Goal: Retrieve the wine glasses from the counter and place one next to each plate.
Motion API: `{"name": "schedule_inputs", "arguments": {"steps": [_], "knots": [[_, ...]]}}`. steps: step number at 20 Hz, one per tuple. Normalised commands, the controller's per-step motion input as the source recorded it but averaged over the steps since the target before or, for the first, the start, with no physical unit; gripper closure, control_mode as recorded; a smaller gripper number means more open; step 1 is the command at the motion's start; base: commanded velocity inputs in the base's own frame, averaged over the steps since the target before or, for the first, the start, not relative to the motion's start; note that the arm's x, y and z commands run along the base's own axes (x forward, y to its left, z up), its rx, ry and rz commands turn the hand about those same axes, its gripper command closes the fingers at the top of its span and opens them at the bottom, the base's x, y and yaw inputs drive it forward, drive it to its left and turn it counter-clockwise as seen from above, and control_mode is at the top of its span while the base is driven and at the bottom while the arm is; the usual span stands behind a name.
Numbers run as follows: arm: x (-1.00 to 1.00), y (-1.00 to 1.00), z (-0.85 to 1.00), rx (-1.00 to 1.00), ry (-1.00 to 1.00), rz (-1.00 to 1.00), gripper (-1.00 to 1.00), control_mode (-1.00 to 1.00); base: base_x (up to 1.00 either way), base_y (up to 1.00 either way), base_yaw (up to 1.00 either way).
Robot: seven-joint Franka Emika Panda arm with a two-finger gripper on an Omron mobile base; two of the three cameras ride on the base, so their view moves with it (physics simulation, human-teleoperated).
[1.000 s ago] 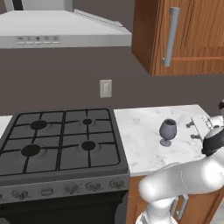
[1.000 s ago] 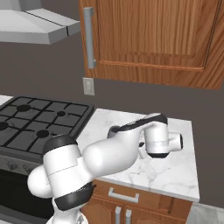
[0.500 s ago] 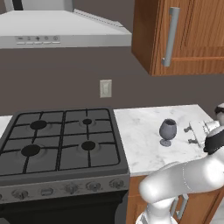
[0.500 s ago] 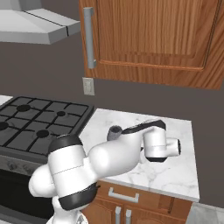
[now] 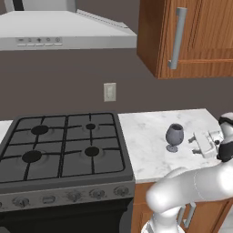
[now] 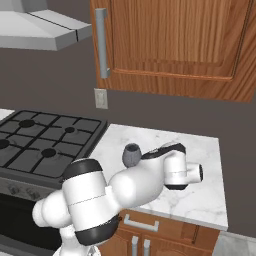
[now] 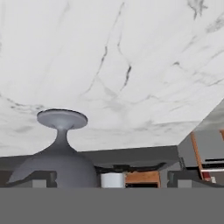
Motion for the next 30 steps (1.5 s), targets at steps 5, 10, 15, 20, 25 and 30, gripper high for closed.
{"name": "schedule_inputs", "arguments": {"steps": [5, 10, 15, 20, 25, 30], "knots": [[0.32, 0.0, -0.28, 0.0, 0.11, 0.0, -1.0, -1.0, 0.0, 0.0, 0.0], [0.35, 0.0, -0.14, 0.02, 0.01, 0.0, -1.0, -1.0, 0.0, 0.0, 0.0], [0.26, 0.0, -0.18, 0.05, 0.01, 0.0, -1.0, -1.0, 0.0, 0.0, 0.0], [0.25, 0.0, -0.19, 0.06, 0.03, -0.01, -1.0, -1.0, 0.0, 0.0, 0.0], [0.3, 0.0, -0.23, 0.08, 0.07, -0.02, -1.0, -1.0, 0.0, 0.0, 0.0], [0.27, 0.06, -0.19, 0.02, 0.05, -0.04, -1.0, -1.0, 0.0, 0.0, 0.0]]}}
